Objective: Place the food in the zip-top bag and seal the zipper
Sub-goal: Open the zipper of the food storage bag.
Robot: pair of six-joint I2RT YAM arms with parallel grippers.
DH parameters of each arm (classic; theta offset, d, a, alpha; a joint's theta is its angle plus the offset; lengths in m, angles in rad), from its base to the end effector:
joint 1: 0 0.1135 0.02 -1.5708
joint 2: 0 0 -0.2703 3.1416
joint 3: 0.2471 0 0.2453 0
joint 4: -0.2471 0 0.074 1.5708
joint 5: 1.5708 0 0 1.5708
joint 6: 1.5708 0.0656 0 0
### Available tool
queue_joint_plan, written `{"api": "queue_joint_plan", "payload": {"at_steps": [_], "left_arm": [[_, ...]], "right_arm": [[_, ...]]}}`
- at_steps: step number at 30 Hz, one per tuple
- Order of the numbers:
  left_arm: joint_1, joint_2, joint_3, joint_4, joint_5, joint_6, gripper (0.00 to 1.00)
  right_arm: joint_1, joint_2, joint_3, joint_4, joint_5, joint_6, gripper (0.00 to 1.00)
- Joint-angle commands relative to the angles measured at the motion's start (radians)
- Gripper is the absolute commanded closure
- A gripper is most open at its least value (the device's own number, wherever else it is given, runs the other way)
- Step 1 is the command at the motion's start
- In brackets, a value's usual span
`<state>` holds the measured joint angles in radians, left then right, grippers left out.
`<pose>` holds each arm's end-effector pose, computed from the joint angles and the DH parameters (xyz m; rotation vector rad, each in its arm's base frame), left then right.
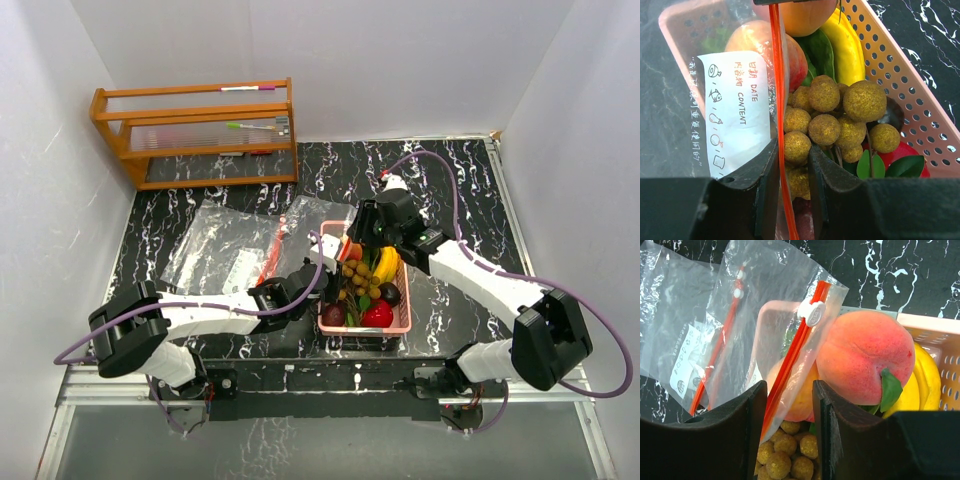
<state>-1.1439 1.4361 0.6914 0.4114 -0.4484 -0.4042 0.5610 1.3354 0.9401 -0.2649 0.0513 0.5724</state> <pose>0.1605 -0.2841 0.2207 0.3982 1.8783 -0.6343 0.2641 0.1620 0.2546 0.0418 2.2890 0.5521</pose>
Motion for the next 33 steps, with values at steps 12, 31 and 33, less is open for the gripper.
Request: {"api": "queue_joint_plan", "payload": {"at_steps": [12,31,33], "left_arm": [[-0.007,-0.064,-0.001,-0.019,-0.023,0.005,0.83],[-0.007,-0.217,-0.06,-0.023,0.08,0.0,0.6],[-0.007,-0.274,-0.079,-0.03,0.097,0.02,0.51]], "right_arm": [[0.002,-0.043,0.022,-0.028,0.08,-0.024,0.62],[0.002,-0.131,-0.119,0.125,-0.064,-0.02,0.92],[0.001,-0.157,-0.14,0.164,-0.101,-0.019,0.92]]}}
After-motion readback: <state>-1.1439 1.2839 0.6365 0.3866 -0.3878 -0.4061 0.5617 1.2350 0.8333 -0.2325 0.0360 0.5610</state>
